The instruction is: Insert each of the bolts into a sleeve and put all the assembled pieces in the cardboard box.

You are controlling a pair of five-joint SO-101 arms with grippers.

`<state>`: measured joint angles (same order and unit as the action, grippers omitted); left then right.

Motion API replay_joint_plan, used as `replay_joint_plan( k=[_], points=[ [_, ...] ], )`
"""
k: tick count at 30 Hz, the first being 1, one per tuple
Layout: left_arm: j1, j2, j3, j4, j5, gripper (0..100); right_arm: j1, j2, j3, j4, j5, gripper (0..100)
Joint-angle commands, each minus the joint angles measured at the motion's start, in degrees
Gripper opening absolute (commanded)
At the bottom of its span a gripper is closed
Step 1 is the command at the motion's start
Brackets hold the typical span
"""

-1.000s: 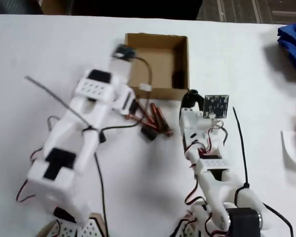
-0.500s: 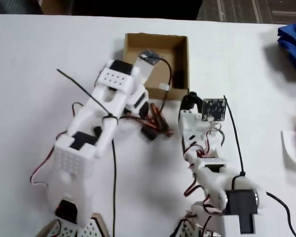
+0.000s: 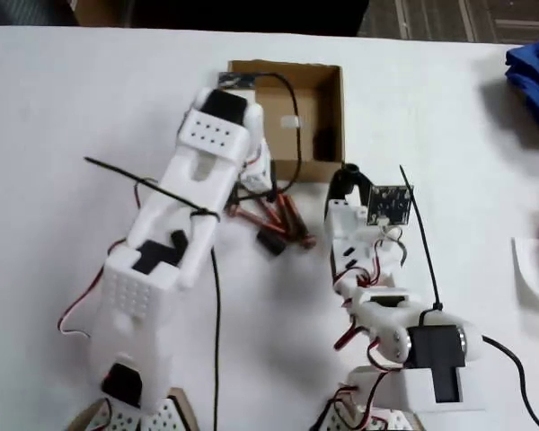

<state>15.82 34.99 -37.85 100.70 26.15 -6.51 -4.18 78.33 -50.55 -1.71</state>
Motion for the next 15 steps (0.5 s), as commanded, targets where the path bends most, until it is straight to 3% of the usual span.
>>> replay_joint_plan(
  k=[1,7,15],
  points=[
    [2.0,-0.4,1.7,0.4,2.3,19,-0.1,0.1,-1.5,-1.8,-0.4,2.2],
    [2.2,-0.3,6.2,-0.7,20.5,8,-0.2,0.3,-1.5,-1.8,-0.4,2.2],
    [2.1,0.2,6.3,-5.7,23.5,23,-0.2,0.5,-1.5,-1.7,-0.4,2.2]
  ],
)
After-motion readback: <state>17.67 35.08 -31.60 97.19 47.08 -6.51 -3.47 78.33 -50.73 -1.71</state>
